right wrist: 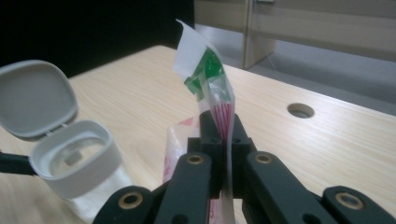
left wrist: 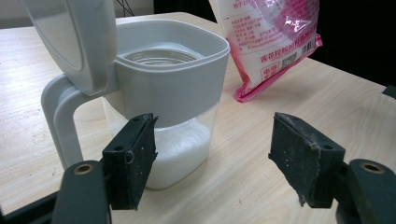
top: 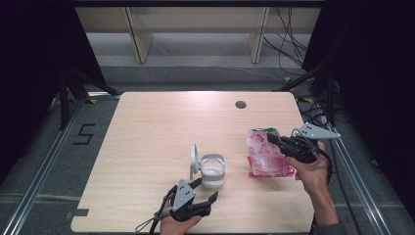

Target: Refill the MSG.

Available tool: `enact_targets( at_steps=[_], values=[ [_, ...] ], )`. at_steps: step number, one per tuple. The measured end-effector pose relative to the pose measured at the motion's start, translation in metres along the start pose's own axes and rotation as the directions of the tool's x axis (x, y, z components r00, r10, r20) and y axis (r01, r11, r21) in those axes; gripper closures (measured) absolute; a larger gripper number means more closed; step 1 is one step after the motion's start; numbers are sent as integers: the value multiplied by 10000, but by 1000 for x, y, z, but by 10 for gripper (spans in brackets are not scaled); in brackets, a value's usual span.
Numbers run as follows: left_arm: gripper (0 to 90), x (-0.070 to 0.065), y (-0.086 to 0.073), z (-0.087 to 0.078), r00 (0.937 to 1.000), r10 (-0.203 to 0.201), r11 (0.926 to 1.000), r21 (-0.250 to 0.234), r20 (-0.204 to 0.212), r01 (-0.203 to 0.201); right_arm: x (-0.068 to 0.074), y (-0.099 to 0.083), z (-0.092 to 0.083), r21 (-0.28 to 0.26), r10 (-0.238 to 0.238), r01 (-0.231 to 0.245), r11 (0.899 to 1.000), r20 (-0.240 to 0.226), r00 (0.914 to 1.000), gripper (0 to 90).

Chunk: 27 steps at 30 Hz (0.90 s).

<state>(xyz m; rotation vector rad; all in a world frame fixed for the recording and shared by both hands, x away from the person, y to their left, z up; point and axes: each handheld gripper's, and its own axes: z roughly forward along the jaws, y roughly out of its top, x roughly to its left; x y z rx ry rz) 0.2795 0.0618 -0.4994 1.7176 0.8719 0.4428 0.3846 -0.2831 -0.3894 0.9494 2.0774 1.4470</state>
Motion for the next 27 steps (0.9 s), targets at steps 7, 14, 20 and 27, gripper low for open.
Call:
enact_targets(
  at_steps=[7,14,20,27],
  values=[
    [303,2,0,-1,9999,-79,10000,2,-83,79,-2,-5,5,321,24,-38,9995,447,9990,899],
    [304,3,-1,1,9999,-139,9998,-134,-56,139,-10,-14,9,739,39,-101,9972,837,9965,898],
    [304,3,1,-2,9999,-46,10000,0,-97,46,-15,-21,13,1008,194,-303,9944,1077,9940,899],
    [305,6,3,-4,9997,-14,10000,11,-233,15,-19,-27,18,1410,101,-279,9896,1257,9920,898]
  ],
)
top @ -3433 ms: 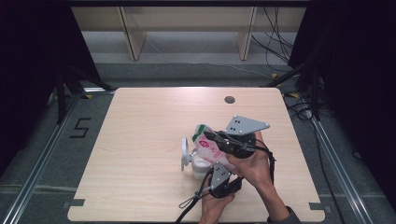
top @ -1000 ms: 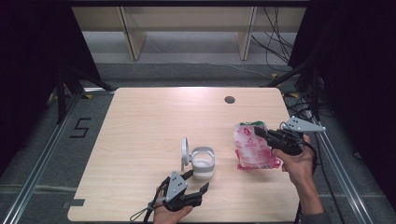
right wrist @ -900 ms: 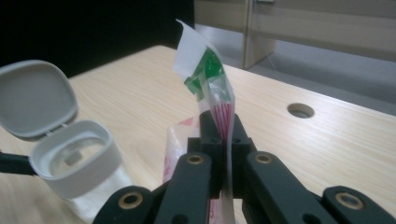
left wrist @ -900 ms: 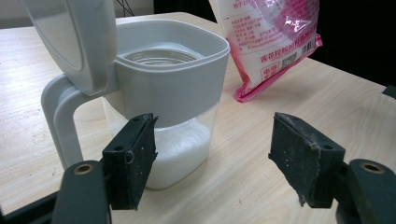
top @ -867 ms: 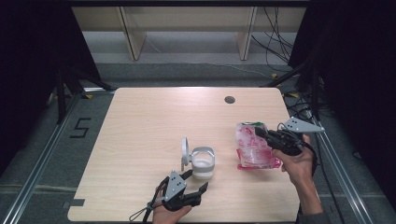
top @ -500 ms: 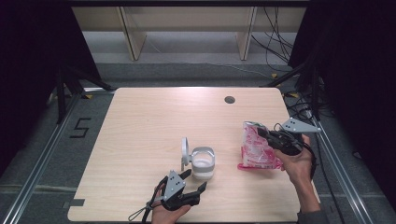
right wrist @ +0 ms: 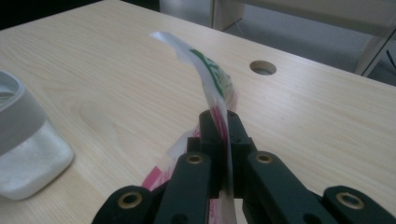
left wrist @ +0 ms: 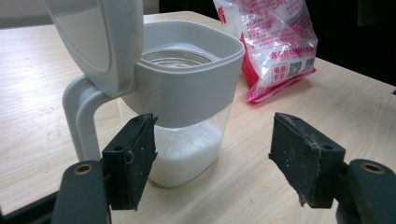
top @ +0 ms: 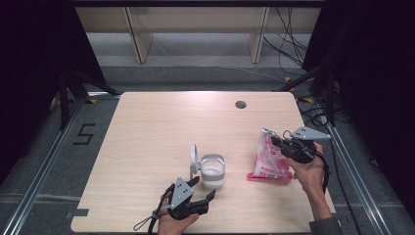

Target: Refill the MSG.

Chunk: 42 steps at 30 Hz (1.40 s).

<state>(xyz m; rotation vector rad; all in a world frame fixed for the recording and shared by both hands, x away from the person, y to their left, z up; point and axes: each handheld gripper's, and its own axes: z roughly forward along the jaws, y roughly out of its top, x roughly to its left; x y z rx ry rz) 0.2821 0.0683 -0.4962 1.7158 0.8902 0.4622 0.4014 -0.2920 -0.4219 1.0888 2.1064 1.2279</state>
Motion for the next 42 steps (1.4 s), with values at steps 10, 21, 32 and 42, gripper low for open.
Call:
enact_targets(
  at_steps=[10,21,32,42],
  values=[
    [306,6,1,-3,9999,-33,10000,-65,-111,32,-9,-8,3,284,72,-84,9996,439,9990,895],
    [306,14,6,-6,9999,-31,9999,-139,-167,29,-17,-15,6,379,261,-299,9988,975,9949,883],
    [335,21,9,-14,9995,88,9999,-95,-290,-90,-28,-24,6,367,620,-677,9970,1382,9885,840],
    [419,32,14,-21,9988,284,9995,-116,-401,-289,-34,-31,1,452,1302,-1396,9892,1679,9772,717]
  ],
)
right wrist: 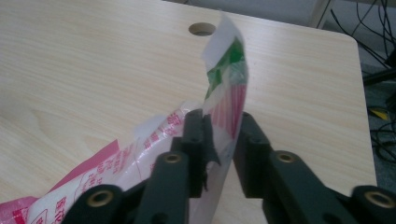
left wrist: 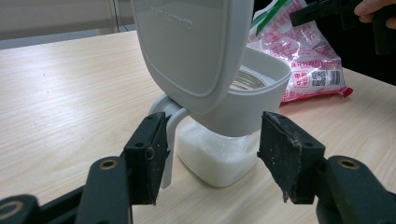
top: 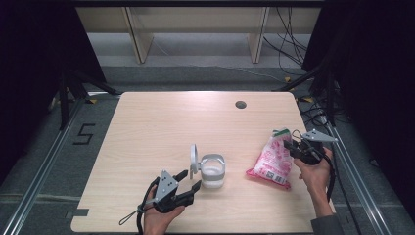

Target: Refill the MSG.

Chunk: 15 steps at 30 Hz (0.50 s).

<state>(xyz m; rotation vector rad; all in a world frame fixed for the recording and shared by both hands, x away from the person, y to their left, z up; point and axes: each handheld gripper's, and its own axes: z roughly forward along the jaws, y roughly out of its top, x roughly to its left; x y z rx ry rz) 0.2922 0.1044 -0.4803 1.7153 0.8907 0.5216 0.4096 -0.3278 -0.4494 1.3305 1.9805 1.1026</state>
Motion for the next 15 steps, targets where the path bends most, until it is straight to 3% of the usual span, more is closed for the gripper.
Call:
enact_targets(
  at_steps=[1,2,3,4,7,8,9,10,11,12,14,15],
  values=[
    [432,1,0,-1,9998,179,9998,-10,59,-179,-1,0,-1,-91,82,-80,9999,130,9999,711],
    [443,2,0,0,9999,95,9998,-167,140,-93,-1,-1,-1,-172,130,-128,9998,97,9999,709],
    [453,2,0,-2,9999,128,9999,-46,67,-127,2,-1,-2,-52,509,-508,9987,169,9986,696],
    [463,4,1,-2,9998,171,9998,-68,128,-170,0,-2,-2,-86,330,-328,9994,270,9991,669],
    [488,5,1,-3,9999,-19,10000,-13,110,19,0,-3,-4,-85,787,-784,9969,466,9958,595],
    [504,6,1,-3,9998,13,10000,-86,173,-12,-5,-3,-4,-206,429,-420,9989,467,9980,576],
    [521,7,2,-4,9996,222,9997,-38,197,-222,-5,-4,-5,-185,682,-675,9975,408,9968,561],
    [533,7,2,-5,9996,171,9999,-23,219,-171,-6,-4,-6,-276,708,-695,9972,482,9963,551],
    [553,8,2,-5,9994,224,9996,-157,250,-220,-5,-5,-8,-331,1107,-1090,9935,567,9922,543],
    [586,6,2,-7,9998,173,9993,-342,54,-171,-9,-5,-8,-532,853,-826,9952,495,9951,539],
    [643,5,4,-11,9993,359,9986,-395,-97,-363,-8,-6,-13,-633,1293,-1252,9901,658,9894,535],
    [667,5,5,-11,9988,466,9980,-419,-119,-471,-9,-6,-14,-689,1238,-1186,9905,767,9893,530]
  ],
)
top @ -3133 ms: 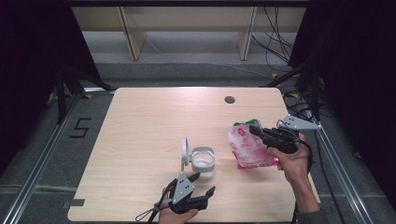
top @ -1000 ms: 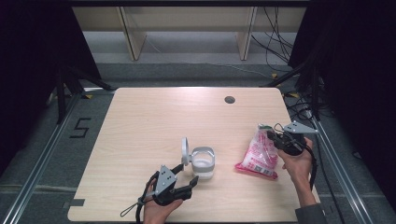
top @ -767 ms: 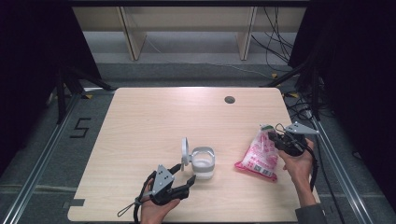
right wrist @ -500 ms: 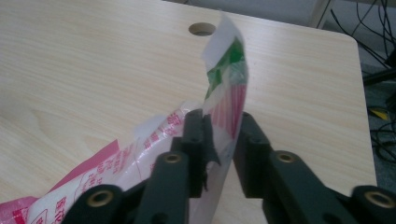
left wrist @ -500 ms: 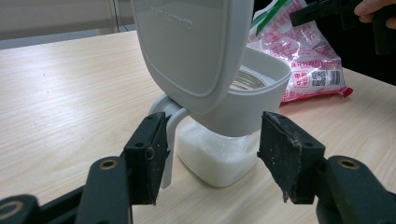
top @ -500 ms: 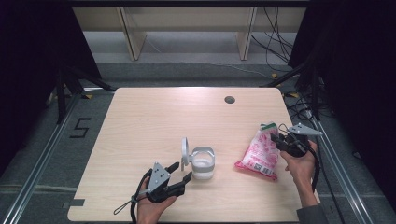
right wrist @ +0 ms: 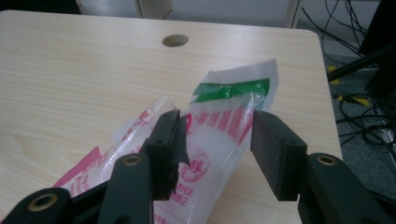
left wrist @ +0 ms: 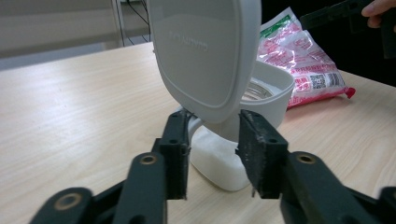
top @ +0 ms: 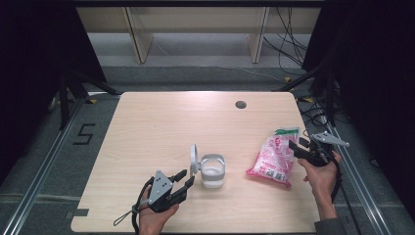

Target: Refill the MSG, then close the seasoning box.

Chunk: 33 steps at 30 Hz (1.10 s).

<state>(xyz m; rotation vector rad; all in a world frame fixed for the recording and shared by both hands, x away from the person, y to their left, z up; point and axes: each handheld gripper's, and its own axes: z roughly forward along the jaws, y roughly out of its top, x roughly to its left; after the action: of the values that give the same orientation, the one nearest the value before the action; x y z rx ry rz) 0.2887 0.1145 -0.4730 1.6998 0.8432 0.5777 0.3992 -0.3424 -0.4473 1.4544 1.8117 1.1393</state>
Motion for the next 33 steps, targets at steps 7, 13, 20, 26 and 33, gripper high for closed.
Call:
enact_targets(
  at_steps=[7,13,20,26,33],
  values=[
    [778,6,3,-4,9992,268,9994,-221,-285,-274,-6,0,-10,-499,3,-7,9988,-76,10000,514],
    [852,9,5,-4,9980,525,9985,-121,-355,-530,1,-1,-14,-548,-424,410,9977,-243,9988,498],
    [891,12,7,0,9968,653,9979,75,-457,-651,24,-8,-16,-323,-936,905,9954,-1109,9894,484],
    [893,13,11,-3,9954,824,9966,119,-498,-819,43,-14,-18,-15,-877,885,9961,-1485,9850,471],
    [893,14,12,-1,9970,646,9979,68,-430,-644,58,-19,-20,145,-1066,1114,9937,-1906,9759,466]
  ],
)
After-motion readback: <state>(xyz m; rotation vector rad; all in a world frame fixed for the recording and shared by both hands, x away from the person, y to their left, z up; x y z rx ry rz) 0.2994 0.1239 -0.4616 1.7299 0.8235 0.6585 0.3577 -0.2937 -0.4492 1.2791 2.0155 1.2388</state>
